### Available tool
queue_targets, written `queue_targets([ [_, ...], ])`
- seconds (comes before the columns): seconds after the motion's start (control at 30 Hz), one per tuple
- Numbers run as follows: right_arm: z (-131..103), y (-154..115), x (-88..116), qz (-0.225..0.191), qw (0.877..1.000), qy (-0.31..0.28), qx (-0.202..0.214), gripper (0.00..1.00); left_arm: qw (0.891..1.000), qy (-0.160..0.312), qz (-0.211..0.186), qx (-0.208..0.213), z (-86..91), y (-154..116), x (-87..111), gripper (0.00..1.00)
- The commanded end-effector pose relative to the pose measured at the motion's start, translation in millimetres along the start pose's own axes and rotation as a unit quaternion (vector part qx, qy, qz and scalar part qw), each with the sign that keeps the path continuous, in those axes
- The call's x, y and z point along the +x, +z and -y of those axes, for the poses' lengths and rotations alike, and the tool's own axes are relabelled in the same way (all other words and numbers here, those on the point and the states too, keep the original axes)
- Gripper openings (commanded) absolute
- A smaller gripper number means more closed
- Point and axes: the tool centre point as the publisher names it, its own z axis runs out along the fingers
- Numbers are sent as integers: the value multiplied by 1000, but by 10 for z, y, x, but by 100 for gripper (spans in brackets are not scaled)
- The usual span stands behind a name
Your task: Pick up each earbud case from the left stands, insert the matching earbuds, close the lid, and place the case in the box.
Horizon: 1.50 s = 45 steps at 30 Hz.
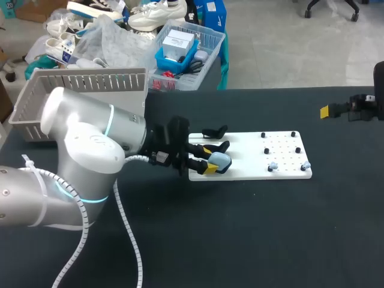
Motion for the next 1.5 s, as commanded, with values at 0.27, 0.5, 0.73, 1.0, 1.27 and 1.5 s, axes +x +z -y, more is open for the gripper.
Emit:
queue_targets([
  [0.27,-12,-5,-5,-1,1000,1,3,100,1000,-4,-6,-3,-33,45,12,39],
  [0.5,-12,-5,-5,-1,1000,1,3,100,1000,-6,-5,-3,-34,45,8,27],
  [0.73,-12,-5,-5,-1,1000,1,3,100,1000,-5,-5,-2,-36,43,7,7],
  [1.0,-12,-5,-5,-1,1000,1,3,100,1000,-7,-1,-3,-41,20,-14,0],
  [1.27,-12,-5,-5,-1,1000,1,3,100,1000,-4,4,-5,-58,-29,-38,0],
  [1.5,1,-23,-25,0,1000,-4,2,100,1000,1,7,-11,-55,-77,-37,0],
])
